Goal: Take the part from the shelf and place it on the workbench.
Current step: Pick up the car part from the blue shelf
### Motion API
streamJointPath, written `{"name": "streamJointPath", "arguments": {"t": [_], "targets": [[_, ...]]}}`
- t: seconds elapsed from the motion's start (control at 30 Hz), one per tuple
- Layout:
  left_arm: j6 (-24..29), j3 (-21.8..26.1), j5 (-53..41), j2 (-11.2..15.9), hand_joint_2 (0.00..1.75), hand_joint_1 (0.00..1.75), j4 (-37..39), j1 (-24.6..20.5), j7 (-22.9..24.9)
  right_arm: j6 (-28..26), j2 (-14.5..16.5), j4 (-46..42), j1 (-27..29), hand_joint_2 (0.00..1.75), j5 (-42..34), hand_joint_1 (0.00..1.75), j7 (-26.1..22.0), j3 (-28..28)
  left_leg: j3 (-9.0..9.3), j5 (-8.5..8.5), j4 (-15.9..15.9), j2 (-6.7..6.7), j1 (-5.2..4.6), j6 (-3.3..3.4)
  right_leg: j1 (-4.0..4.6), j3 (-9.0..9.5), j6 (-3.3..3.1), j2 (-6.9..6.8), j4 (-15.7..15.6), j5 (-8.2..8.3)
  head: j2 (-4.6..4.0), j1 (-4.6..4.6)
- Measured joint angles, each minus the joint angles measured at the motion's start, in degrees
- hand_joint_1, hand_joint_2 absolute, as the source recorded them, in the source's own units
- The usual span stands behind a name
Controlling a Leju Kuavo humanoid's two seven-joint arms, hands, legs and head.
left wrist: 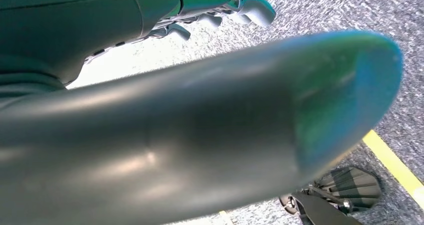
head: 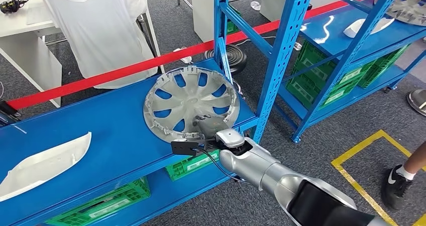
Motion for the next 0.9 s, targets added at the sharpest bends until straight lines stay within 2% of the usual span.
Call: {"name": "streamJointPath", "arguments": {"t": [0.6,0.73,0.9], "targets": [[0.1,0.0,-0.9,0.0,0.0,0.0,0.0,-0.5,0.4,-1.6,-0.2,-1.1,1.2,1.75,-0.6,1.75,0.3,-1.7,0.5,-0.03,0.0,0.01,-0.11,0.32,0.0,0.68,0.34,0.0,-0.2,-0.01,0.0,0.0],[0.1,0.0,-1.0,0.0,0.0,0.0,0.0,-0.5,0.3,-3.6,-0.7,-3.6,2.4,1.75,-0.5,1.75,0.8,-2.4,0.37,0.0,0.1,-0.02,-0.11,0.35,0.0,0.63,0.43,-0.01,-0.2,0.06,0.0,0.0],[0.3,0.0,-0.9,0.0,0.0,0.0,0.0,-0.5,0.0,-3.9,-2.4,-10.8,3.9,1.75,-0.5,1.75,2.2,-3.2,0.09,0.01,0.1,0.0,-0.13,0.38,0.0,0.33,0.48,0.01,-0.2,0.16,0.0,0.0]]}}
